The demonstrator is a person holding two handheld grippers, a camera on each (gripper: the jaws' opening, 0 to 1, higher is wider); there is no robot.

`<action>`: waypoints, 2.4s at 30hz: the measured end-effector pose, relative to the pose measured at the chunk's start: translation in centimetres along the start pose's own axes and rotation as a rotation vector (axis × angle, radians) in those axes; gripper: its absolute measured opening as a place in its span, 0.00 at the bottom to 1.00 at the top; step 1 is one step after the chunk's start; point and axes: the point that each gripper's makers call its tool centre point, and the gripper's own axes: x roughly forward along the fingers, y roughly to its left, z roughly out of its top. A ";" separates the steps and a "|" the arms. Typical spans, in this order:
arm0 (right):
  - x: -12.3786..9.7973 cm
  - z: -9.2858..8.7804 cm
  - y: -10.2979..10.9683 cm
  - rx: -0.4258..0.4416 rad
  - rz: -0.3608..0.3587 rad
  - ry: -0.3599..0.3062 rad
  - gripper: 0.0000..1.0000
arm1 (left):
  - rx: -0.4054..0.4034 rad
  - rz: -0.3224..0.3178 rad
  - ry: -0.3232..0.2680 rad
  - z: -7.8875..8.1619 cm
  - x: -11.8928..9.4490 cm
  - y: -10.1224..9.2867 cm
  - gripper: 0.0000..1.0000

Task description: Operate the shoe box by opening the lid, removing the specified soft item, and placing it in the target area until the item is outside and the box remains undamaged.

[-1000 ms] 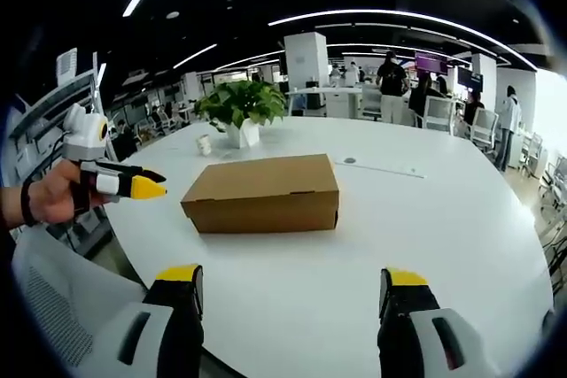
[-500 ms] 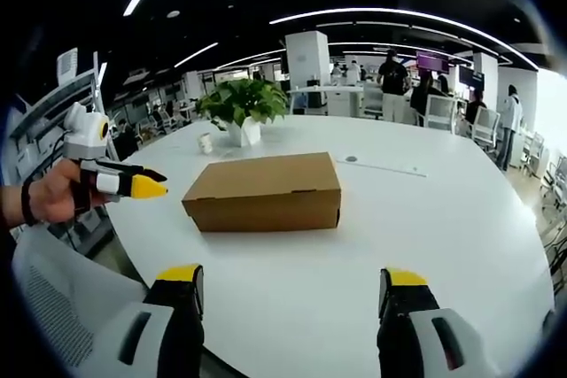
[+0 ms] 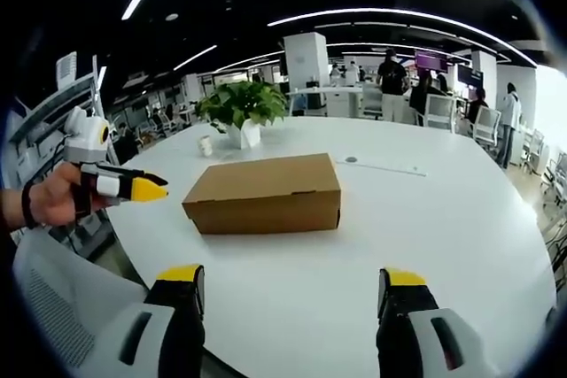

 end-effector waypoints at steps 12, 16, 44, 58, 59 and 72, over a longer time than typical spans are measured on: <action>0.5 -0.6 0.5 -0.011 0.022 0.030 0.79 | -0.026 0.008 -0.011 0.3 -0.2 0.1 0.57; 1.0 -0.9 0.3 -0.005 0.031 0.037 0.79 | -0.032 0.010 -0.002 0.2 -0.2 0.1 0.56; 11.7 4.1 -3.7 -0.132 0.134 0.057 0.75 | -0.046 0.087 0.111 -2.9 2.9 7.0 0.56; 16.5 2.9 -5.0 -0.146 0.218 0.130 0.71 | -0.023 0.059 0.135 -2.7 6.3 8.0 0.57; 16.8 3.0 -5.0 -0.150 0.226 0.131 0.70 | -0.021 0.059 0.138 -2.4 6.8 8.4 0.56; 18.5 4.4 -4.2 -0.168 0.304 0.091 0.44 | -0.006 0.015 0.169 -2.9 7.7 8.4 0.57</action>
